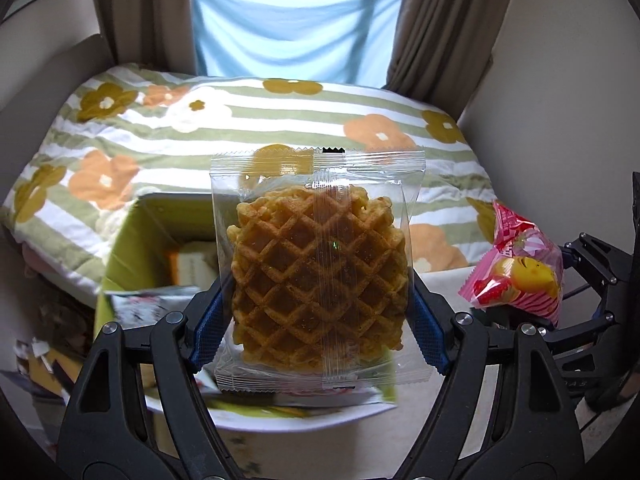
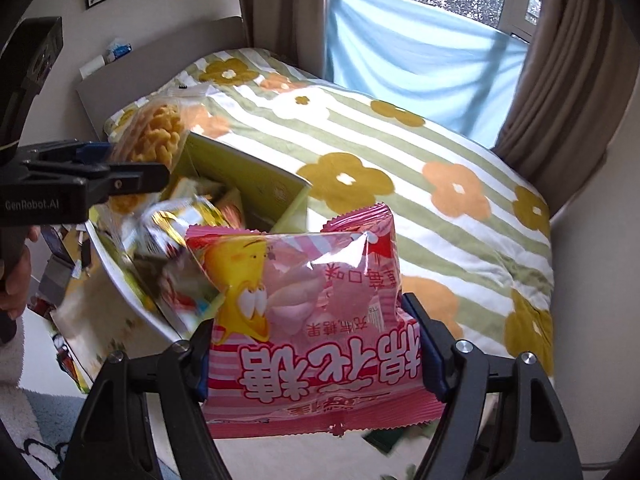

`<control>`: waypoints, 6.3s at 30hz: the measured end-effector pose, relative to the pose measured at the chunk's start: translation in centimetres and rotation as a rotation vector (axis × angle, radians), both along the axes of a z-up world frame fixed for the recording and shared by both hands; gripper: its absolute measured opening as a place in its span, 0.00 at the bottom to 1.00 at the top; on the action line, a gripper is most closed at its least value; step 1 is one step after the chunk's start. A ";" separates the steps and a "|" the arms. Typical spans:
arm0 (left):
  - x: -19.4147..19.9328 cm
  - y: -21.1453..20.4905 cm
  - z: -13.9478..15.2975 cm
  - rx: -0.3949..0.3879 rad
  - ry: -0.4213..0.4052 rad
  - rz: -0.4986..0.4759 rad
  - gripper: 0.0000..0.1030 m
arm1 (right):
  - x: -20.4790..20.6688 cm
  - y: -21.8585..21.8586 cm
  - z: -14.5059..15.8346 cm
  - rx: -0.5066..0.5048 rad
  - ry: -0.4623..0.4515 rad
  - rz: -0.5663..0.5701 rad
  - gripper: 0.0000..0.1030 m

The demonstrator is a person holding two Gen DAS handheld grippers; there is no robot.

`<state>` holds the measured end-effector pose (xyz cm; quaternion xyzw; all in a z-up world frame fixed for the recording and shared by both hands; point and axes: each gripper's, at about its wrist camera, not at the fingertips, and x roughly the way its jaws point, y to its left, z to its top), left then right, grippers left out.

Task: Organize snacks
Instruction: 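Carry both snacks over the box and release them inside, then move both tools back toward the Snickers bar and dark green bar, then grasp the Snickers bar with right tool while left tool grasps dark green bar, then carry both bars over the box and release them inside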

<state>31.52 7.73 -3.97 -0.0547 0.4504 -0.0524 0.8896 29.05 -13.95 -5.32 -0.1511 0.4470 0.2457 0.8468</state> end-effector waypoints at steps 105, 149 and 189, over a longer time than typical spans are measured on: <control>-1.7 -29.0 -24.5 -0.060 0.206 -0.214 0.99 | 1.3 -23.5 -19.9 0.175 0.201 -0.629 0.71; -2.0 -38.5 -25.6 0.163 0.161 -0.268 0.83 | -1.9 -27.3 -18.4 0.137 0.057 -0.573 0.27; -1.0 -20.4 -6.2 -0.004 -0.079 -0.049 0.41 | -1.2 -14.3 -4.8 0.238 -0.066 -0.338 0.27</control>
